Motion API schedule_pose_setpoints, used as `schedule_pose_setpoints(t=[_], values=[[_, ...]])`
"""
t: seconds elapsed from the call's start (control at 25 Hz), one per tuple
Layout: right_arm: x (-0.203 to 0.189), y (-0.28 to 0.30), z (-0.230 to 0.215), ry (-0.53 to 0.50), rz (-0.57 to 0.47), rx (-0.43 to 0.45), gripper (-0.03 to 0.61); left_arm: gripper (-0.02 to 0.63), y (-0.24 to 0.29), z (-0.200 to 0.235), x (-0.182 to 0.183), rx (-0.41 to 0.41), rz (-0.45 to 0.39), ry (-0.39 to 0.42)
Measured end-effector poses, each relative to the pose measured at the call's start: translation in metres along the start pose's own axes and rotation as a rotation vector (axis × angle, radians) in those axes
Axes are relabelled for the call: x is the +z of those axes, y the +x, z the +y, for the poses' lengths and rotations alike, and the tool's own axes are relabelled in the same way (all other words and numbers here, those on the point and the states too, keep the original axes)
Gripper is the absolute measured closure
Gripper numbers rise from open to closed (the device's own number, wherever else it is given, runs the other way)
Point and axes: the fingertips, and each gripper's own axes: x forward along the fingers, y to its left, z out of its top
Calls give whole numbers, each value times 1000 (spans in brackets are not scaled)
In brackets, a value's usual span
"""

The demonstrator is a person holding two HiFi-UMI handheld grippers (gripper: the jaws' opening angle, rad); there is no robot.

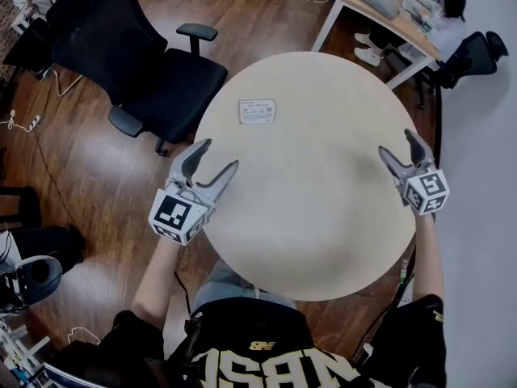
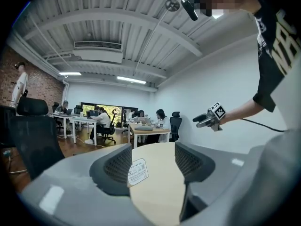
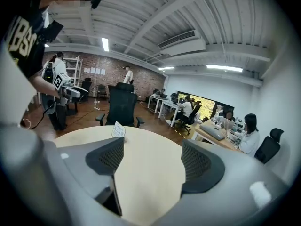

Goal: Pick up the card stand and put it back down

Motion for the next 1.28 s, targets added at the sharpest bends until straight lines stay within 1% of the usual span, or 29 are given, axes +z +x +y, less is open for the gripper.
schedule_pose_setpoints(t=[0.12,0.28,0.36,0.48,0.52,0.68,0.88,1.12,1.28], values=[[14,22,-10,-57,19,100,202,325,0,16,-3,14,23,9],[24,49,-2,-104,36,234,202,320,-6,30,-12,54,36,-12],[23,67,3,-128,56,284,202,319,-9,36,-18,61,47,-13],[14,101,10,-225,127,344,190,318,-12,44,-25,72,54,-30],[15,113,13,-232,132,365,190,318,-12,45,-27,74,53,-36],[18,168,43,-190,108,476,189,318,-8,48,-33,82,54,-66],[-1,235,93,-149,117,616,190,318,-1,45,-41,74,57,-92],[-27,299,147,-56,116,743,190,318,4,52,-62,99,66,-139],[-43,332,184,-7,110,786,194,318,8,56,-80,110,70,-170]])
